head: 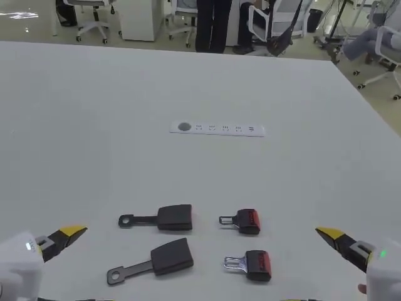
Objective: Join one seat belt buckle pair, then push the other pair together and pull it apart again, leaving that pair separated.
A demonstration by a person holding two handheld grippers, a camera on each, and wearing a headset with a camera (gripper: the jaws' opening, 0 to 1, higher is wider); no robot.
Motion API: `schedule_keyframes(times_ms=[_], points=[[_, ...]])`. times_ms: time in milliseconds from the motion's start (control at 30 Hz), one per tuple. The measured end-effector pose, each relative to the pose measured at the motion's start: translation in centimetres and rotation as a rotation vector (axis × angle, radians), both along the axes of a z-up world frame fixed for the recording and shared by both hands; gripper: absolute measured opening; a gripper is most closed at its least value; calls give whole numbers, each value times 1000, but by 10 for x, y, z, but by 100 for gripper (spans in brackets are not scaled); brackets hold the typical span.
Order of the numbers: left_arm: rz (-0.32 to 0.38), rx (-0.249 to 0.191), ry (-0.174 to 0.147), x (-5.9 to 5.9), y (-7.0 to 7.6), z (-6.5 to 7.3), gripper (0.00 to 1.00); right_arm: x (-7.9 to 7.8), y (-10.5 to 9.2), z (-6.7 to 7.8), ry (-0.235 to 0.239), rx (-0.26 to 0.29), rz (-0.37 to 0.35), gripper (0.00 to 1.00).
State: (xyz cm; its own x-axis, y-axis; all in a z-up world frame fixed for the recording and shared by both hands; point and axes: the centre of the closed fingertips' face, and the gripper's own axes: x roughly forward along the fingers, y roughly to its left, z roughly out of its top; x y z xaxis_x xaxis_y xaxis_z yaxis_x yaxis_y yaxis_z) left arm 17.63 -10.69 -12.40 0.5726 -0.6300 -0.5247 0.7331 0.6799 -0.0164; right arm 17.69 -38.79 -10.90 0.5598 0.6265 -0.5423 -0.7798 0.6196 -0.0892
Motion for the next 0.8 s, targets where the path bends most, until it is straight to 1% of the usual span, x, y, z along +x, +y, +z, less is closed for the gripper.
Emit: schedule_keyframes(times_ms=[167,200,267,367,433,567,600,633,700,800], points=[[-39,14,4,4,-9,0,98,1,3,-1,2,-17,33,92],[-45,17,7,4,-11,0,98,2,4,-3,8,-22,42,91],[-62,21,13,5,-18,1,97,2,6,-4,14,-29,54,90],[-100,43,21,4,-27,-2,97,2,8,-7,16,-55,77,87],[-118,49,25,3,-33,-3,97,2,9,-10,24,-72,93,86],[-149,63,30,7,-38,-7,96,2,10,-14,24,-103,127,82],[-159,69,31,9,-45,-6,95,2,11,-15,25,-111,137,81],[-162,71,31,9,-46,-7,95,3,11,-17,25,-117,143,79],[-173,79,33,10,-54,-6,93,4,10,-20,25,-130,158,78],[-193,98,34,11,-61,-7,91,6,10,-23,24,-151,176,74]])
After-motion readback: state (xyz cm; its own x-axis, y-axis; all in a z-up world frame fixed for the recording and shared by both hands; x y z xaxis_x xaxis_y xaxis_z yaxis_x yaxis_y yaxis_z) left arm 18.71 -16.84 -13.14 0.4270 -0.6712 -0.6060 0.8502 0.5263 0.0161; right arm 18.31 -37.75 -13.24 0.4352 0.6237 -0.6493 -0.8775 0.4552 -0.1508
